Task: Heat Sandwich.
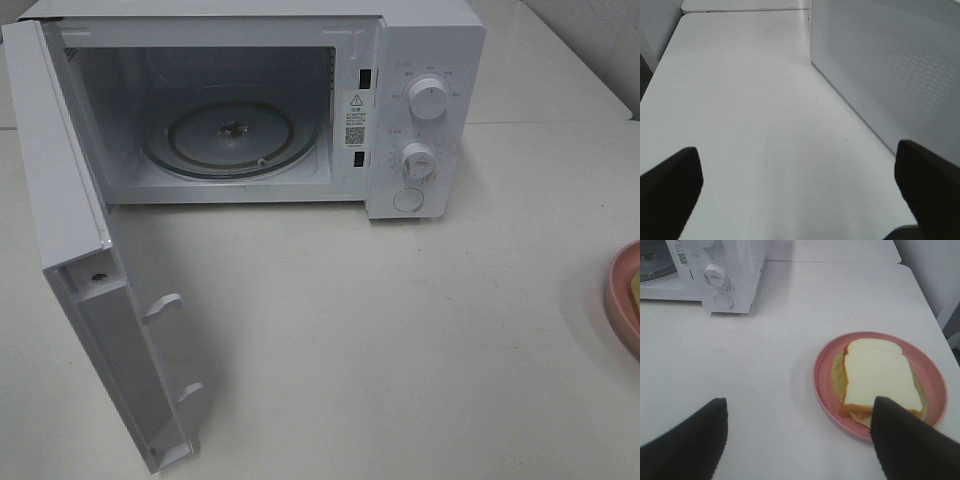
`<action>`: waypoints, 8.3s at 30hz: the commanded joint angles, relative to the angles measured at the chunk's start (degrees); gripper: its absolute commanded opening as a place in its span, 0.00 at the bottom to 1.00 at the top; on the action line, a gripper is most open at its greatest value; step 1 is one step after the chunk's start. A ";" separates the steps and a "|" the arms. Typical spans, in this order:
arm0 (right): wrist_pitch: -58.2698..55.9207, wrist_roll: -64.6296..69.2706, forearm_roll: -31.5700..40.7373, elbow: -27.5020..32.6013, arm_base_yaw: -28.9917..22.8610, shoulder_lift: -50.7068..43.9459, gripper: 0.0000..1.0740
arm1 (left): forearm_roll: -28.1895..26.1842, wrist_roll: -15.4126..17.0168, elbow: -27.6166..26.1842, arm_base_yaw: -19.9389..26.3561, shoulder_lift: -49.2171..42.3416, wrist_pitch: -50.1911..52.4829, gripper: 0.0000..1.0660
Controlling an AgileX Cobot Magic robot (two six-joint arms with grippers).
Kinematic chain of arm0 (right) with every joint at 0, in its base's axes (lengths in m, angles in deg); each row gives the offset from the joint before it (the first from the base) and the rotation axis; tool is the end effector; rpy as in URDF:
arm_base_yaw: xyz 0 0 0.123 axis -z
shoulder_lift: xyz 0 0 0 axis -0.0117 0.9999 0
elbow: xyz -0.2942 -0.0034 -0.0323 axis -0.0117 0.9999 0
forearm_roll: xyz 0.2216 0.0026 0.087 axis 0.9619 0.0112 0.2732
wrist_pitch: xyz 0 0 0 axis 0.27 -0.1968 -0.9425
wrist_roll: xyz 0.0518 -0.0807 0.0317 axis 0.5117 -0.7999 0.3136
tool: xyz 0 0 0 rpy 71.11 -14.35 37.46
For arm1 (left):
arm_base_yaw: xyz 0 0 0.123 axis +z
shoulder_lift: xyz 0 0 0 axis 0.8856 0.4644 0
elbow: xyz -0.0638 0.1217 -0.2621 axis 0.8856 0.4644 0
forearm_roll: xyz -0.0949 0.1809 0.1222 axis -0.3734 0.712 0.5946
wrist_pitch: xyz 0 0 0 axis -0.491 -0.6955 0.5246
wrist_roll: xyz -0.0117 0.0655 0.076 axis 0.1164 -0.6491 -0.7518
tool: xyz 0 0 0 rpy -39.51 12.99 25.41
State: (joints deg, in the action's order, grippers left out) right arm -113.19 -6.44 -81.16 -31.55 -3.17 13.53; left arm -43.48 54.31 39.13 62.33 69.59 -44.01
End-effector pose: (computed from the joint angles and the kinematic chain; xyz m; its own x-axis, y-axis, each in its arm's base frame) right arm -0.0173 -0.0051 0.2706 -0.4054 -0.0222 -0.9139 -0.0286 0.9995 -0.0116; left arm -0.0223 -0.0044 0.2689 -0.4511 0.0281 -0.8920 0.0505 0.9987 0.0059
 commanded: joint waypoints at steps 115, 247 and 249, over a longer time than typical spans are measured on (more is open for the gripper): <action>0.63 -0.29 0.17 0.11 0.34 -1.43 0.71 | 2.23 3.72 1.32 -28.07 96.66 114.88 0.00; 0.63 -0.23 0.17 0.11 0.34 -1.43 0.71 | -11.75 -6.82 -21.94 -13.64 82.22 2.41 0.93; 0.63 -0.23 0.17 0.11 0.34 -1.43 0.71 | -10.14 -4.30 -21.94 -9.22 79.93 0.46 0.93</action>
State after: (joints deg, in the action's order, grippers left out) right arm -113.19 -6.44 -81.16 -31.55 -3.17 13.53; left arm -54.36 48.29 17.13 51.21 150.72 -42.06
